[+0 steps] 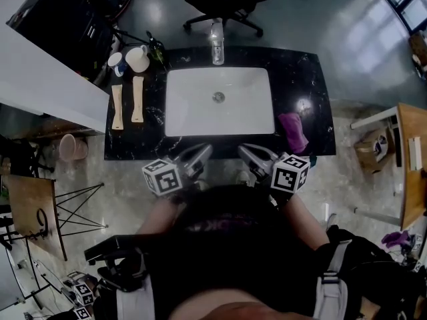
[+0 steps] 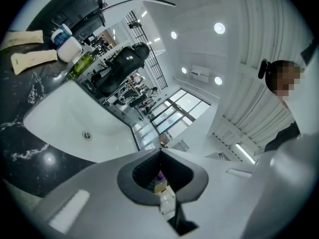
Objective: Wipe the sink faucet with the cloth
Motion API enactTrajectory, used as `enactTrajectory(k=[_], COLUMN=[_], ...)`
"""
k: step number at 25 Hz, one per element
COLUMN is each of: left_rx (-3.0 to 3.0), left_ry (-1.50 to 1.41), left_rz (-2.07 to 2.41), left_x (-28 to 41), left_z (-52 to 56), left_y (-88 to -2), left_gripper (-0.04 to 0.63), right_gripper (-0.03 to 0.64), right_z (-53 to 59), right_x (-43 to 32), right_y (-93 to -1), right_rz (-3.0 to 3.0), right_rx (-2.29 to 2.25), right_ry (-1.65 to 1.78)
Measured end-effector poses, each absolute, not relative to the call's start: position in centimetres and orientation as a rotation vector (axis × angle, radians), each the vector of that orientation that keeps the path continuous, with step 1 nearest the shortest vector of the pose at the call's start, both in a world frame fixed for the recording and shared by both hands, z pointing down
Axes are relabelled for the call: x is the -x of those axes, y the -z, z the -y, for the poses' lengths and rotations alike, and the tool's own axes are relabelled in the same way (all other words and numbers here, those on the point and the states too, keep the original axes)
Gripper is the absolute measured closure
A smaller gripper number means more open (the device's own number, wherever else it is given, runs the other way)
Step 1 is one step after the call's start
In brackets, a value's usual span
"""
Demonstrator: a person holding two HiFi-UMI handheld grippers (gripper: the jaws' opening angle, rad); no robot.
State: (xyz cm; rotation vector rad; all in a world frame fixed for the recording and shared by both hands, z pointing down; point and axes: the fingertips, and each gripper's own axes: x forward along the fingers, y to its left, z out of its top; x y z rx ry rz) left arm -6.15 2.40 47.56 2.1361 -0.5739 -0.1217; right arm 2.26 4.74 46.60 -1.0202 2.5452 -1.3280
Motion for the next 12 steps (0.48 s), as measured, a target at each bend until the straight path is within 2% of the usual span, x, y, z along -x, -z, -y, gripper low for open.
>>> enactTrajectory(k=[12], left_rx=[-2.133], left_ry=[0.125], left_rz=[0.576], left_x=[6.4], left_z=[-2.46], left_y=[-47.96], left_gripper=[0.595], right_gripper=[0.606], right_z=[-4.85], right_x=[-1.99], right_y=[-47.08], right_rz=[-2.548], right_rx=[1.026], right_ry=[1.326])
